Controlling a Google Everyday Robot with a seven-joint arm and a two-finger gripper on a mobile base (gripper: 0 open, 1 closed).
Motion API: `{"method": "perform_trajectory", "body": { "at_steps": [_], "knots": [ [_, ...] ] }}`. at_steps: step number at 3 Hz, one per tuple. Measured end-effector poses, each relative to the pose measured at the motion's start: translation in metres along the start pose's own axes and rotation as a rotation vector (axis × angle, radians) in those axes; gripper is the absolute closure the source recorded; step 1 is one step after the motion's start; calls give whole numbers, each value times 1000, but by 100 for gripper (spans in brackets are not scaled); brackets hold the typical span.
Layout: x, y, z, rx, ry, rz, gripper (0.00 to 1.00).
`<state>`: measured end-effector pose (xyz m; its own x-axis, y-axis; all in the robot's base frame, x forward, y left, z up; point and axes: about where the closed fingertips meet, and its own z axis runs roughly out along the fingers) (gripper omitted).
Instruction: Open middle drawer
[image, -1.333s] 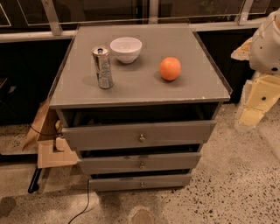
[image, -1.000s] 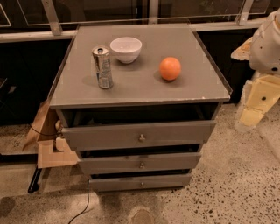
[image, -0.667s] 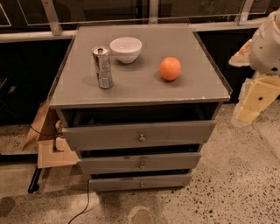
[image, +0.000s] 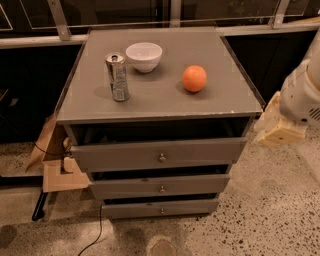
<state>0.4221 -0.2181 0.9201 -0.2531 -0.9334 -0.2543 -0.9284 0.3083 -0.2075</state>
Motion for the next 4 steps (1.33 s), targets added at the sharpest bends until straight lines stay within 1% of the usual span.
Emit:
{"method": "perform_trajectory", "body": {
  "at_steps": [1, 2, 3, 4],
  "knots": [
    [19, 22, 48, -37, -53, 39, 86],
    [43, 44, 109, -64, -126, 107, 100],
    [43, 45, 109, -64, -126, 107, 100],
    [49, 47, 132, -44, -141, 77, 100]
  ]
}}
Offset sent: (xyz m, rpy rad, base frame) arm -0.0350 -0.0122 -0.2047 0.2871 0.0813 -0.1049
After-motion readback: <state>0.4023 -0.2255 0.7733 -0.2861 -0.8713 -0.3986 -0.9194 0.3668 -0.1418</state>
